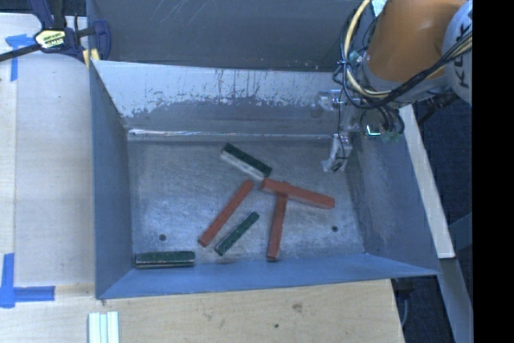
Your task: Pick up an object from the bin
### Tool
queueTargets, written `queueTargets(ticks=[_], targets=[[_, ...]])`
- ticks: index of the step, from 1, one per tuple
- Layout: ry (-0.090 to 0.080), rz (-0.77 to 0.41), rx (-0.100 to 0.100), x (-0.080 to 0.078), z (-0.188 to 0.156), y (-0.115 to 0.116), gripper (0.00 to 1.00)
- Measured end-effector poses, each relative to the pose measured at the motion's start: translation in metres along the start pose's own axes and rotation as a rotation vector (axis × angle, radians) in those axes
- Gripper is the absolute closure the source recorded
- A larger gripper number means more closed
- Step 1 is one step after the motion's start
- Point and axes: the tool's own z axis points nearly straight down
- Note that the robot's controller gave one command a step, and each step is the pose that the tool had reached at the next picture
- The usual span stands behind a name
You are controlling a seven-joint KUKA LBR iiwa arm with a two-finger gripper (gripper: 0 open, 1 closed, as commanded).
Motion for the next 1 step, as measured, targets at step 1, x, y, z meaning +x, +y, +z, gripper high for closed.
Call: queueTargets(ticks=[1], targets=[[0.002, -0.096, -0.002, 0.0417, 0.1076, 0.0656, 0.0]])
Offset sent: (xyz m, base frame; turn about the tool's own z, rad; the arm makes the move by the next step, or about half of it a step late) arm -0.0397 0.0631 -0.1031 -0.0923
